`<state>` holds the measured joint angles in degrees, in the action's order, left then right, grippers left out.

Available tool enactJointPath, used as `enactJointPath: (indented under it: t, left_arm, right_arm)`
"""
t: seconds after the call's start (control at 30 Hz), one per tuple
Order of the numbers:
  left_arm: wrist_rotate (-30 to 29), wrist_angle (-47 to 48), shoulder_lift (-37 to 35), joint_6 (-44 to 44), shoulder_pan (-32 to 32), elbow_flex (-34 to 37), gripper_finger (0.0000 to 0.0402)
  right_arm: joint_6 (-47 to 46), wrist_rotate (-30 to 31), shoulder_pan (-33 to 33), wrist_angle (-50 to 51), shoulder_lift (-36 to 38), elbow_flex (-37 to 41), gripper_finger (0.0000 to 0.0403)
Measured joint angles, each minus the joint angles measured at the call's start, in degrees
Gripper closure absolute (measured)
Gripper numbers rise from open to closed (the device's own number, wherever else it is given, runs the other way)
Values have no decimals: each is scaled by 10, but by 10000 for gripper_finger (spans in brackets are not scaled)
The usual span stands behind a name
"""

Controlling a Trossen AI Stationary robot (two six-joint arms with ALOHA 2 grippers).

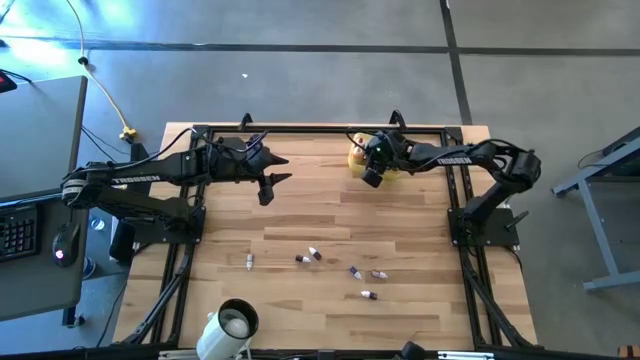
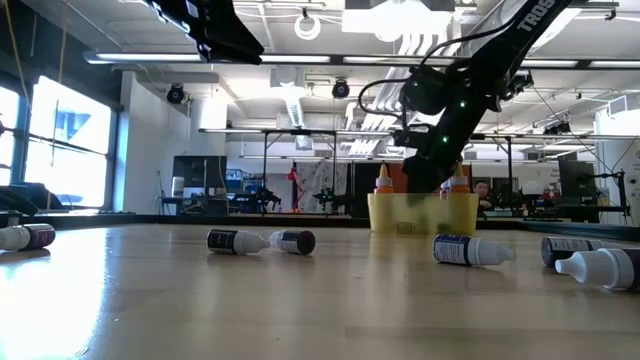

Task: Pick & Place food coloring
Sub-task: Put the small red food coloring bottle into the yellow bin

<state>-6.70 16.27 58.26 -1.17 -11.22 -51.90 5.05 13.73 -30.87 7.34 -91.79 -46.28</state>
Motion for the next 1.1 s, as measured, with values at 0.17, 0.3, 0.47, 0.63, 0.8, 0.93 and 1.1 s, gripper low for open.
enactJointPath:
  t: [0.17, 0.3, 0.47, 0.63, 0.8, 0.93, 1.1]
  left_arm:
    - [0, 0, 0, 0, 0, 0, 223]
    - [0, 0, 0, 0, 0, 0, 223]
    - [-1, 0, 0, 0, 0, 0, 223]
    - [-3, 0, 0, 0, 0, 0, 223]
    - [-5, 2, 0, -7, 0, 0, 223]
    - [-5, 2, 0, -10, 0, 0, 223]
    - [-5, 2, 0, -11, 0, 0, 223]
  right_arm:
    - [25, -2, 11, 9, 0, -19, 262]
    - [41, -4, 47, 37, 3, -75, 254]
    - [42, -11, 123, 112, 4, -156, 258]
    - [40, -91, 213, 124, 4, -172, 264]
    - [0, -120, 289, 42, 4, -136, 262]
    - [-36, -174, 329, -82, 2, -87, 256]
    - [-90, -181, 359, -205, -29, -34, 252]
